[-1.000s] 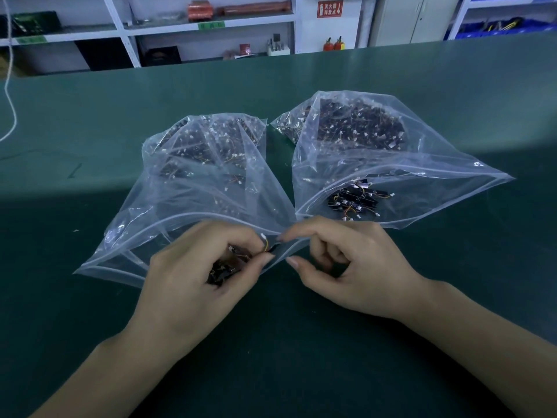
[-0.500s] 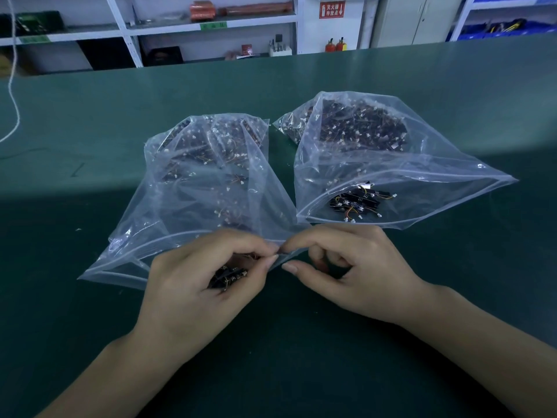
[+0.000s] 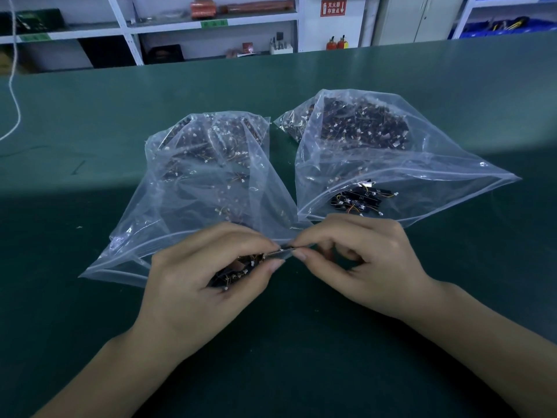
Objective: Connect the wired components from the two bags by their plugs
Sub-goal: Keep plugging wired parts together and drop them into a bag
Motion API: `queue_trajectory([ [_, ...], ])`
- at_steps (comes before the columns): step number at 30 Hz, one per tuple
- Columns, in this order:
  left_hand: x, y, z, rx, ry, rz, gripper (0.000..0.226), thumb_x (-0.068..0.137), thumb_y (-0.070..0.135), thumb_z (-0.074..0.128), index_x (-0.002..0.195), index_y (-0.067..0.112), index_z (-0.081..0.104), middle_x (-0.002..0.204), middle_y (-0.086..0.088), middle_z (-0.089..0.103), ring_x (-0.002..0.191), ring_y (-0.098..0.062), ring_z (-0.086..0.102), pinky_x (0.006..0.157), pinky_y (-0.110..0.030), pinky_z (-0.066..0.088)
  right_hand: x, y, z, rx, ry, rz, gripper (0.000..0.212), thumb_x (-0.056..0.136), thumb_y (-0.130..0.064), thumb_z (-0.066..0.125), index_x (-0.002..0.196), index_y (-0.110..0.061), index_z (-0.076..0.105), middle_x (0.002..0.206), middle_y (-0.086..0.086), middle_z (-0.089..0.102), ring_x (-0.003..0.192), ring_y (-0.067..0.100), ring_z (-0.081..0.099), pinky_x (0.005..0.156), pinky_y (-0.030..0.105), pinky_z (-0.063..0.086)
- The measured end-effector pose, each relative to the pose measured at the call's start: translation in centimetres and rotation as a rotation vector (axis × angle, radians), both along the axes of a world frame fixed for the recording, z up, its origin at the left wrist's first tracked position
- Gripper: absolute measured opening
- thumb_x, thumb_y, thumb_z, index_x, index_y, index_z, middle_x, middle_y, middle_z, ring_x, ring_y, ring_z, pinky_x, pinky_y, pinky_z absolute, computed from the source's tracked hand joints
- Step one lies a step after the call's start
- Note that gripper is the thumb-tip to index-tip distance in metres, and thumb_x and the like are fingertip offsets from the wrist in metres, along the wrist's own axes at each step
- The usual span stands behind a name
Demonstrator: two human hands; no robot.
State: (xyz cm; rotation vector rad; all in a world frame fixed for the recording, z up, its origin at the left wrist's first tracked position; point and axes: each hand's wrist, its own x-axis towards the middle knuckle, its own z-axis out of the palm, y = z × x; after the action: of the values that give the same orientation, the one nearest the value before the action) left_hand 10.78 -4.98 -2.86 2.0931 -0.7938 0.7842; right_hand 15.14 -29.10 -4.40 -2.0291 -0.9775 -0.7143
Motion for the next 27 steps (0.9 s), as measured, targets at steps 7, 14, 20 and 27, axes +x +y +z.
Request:
queue_trajectory([
  [7, 0.4, -0.05, -0.28, 0.007, -0.007, 0.066, 0.011, 0.098, 0.021, 0.077, 0.1, 0.011, 0.081, 0.098, 0.006, 0.076, 0.087, -0.007, 0.072, 0.074, -0.02, 0.055, -0.23, 0.21, 0.3, -0.029, -0.032, 0.008, 0.013, 0.101, -0.021, 0.075, 0.098, -0.01, 0.082, 0.083, -0.02, 0.047, 0.066, -0.005, 0.045, 0.064, 0.013, 0.04],
  [14, 0.49, -0.06, -0.43, -0.008, 0.01, 0.031, 0.011, 0.098, 0.017, 0.076, 0.095, 0.006, 0.079, 0.097, 0.002, 0.074, 0.086, -0.014, 0.072, 0.069, -0.025, 0.055, -0.29, 0.23, 0.27, 0.018, 0.037, -0.019, 0.016, 0.099, -0.027, 0.076, 0.096, -0.012, 0.081, 0.077, -0.029, 0.038, 0.061, -0.008, 0.04, 0.066, 0.008, 0.033],
  [20, 0.42, -0.07, -0.31, 0.012, 0.03, 0.016, 0.014, 0.098, 0.018, 0.075, 0.092, 0.007, 0.079, 0.096, 0.002, 0.073, 0.083, -0.014, 0.071, 0.066, -0.027, 0.055, -0.33, 0.37, 0.23, 0.026, 0.073, -0.038, 0.021, 0.099, -0.034, 0.074, 0.096, -0.015, 0.08, 0.077, -0.03, 0.04, 0.06, -0.008, 0.04, 0.062, 0.012, 0.035],
  [27, 0.48, 0.06, -0.44, 0.031, 0.035, 0.004, 0.012, 0.098, 0.018, 0.075, 0.092, 0.008, 0.079, 0.096, 0.002, 0.072, 0.082, -0.017, 0.071, 0.065, -0.027, 0.055, -0.27, 0.38, 0.16, 0.008, 0.095, -0.019, 0.022, 0.102, -0.034, 0.07, 0.094, -0.016, 0.078, 0.078, -0.032, 0.041, 0.06, -0.006, 0.039, 0.063, 0.009, 0.033],
])
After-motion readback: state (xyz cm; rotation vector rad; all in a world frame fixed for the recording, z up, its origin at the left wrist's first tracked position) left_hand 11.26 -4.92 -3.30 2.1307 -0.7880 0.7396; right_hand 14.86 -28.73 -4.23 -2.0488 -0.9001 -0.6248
